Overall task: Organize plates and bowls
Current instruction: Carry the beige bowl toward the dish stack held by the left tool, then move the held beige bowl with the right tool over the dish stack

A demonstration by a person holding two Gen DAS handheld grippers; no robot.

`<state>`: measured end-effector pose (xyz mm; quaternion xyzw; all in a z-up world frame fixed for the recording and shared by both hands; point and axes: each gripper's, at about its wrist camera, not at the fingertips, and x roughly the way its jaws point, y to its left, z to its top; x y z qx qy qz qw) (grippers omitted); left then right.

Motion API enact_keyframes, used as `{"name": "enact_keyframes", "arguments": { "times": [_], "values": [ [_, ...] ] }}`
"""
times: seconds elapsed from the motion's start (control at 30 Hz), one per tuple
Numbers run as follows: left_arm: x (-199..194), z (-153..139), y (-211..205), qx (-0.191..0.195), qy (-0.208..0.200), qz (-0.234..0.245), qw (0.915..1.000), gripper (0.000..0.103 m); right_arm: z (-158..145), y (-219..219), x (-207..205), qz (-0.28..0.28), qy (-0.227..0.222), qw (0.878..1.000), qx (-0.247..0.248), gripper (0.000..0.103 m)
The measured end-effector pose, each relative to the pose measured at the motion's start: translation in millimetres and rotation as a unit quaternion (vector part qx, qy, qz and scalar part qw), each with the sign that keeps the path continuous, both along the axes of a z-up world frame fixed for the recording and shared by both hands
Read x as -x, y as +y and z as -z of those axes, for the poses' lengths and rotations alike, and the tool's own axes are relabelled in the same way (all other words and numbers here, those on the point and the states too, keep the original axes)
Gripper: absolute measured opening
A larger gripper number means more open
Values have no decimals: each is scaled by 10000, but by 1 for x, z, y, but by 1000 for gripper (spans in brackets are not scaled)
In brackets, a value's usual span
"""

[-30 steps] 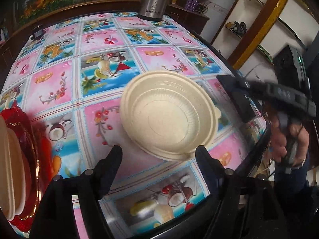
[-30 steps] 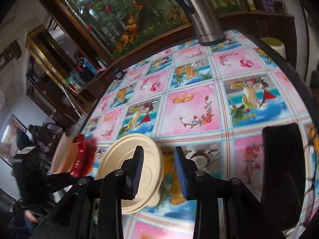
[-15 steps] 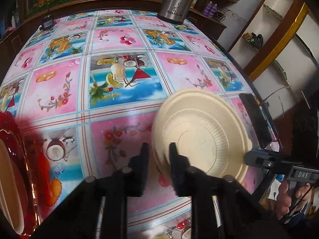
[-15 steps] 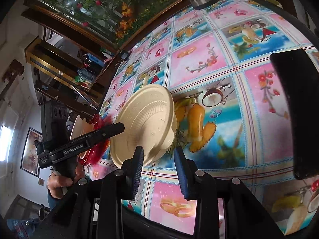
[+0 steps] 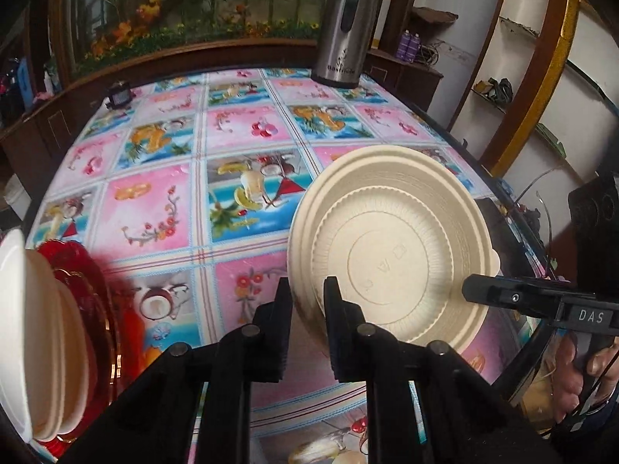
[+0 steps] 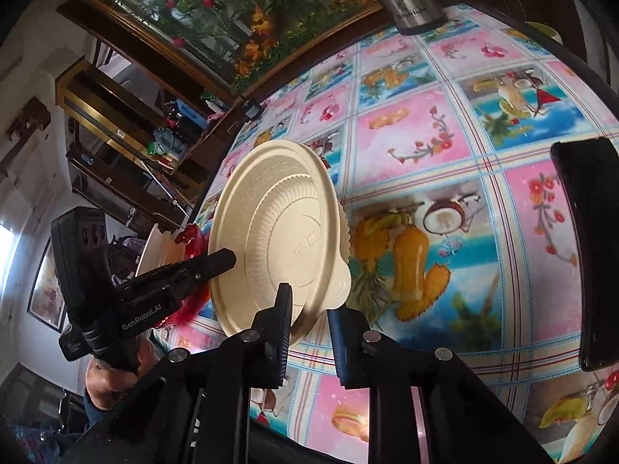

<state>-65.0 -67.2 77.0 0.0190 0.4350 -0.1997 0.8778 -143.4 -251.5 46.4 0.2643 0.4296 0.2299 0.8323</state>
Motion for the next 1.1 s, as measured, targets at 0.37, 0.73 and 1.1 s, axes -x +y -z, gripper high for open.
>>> {"name": "enact_keyframes", "arguments": {
  "times": [0.37,0.73,1.1],
  "values": [
    [11,-19,29,-32,-417,-343,9985,15,-24,28,-12,-240,-249,9994,20,20],
    [24,-32,59,78,-644,-591,9961,17,-42,58,-17,-460,-401,9981,121,20],
    [32,-19,62,187,-554,-592,9965,17,-36,70,-9,-482,-424,9976,275,20]
  ]
}}
